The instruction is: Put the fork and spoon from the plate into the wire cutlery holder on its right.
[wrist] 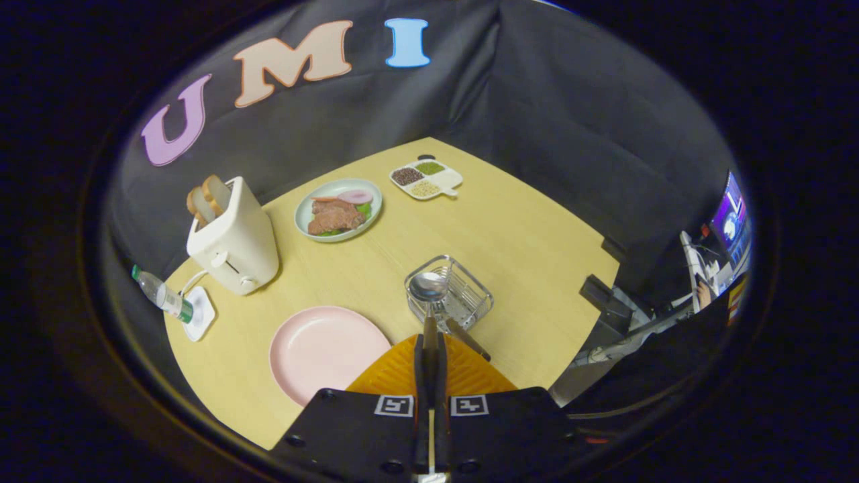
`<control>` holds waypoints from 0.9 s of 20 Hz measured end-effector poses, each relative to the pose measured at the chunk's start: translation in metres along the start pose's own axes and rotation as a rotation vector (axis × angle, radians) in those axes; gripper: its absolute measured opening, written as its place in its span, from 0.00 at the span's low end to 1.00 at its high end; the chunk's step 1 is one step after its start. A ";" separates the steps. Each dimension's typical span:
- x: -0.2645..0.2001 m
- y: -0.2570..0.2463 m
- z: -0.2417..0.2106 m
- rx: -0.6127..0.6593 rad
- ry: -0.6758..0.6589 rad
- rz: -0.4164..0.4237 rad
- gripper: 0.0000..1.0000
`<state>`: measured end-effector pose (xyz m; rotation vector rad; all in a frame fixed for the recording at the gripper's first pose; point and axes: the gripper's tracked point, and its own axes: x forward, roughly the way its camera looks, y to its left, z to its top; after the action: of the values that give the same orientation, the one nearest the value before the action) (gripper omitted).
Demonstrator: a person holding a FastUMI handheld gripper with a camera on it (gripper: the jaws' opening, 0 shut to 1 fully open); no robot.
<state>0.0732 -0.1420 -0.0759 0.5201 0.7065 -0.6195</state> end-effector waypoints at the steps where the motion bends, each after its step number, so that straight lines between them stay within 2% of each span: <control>1: 0.006 -0.004 -0.001 0.005 0.023 -0.010 0.06; 6: 0.020 -0.017 -0.002 0.075 0.110 -0.007 0.08; 11: 0.027 -0.019 0.009 0.048 0.105 0.002 0.15; 18: 0.027 -0.017 0.021 -0.040 0.072 0.029 1.00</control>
<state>0.0869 -0.1763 -0.0855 0.5170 0.7761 -0.5606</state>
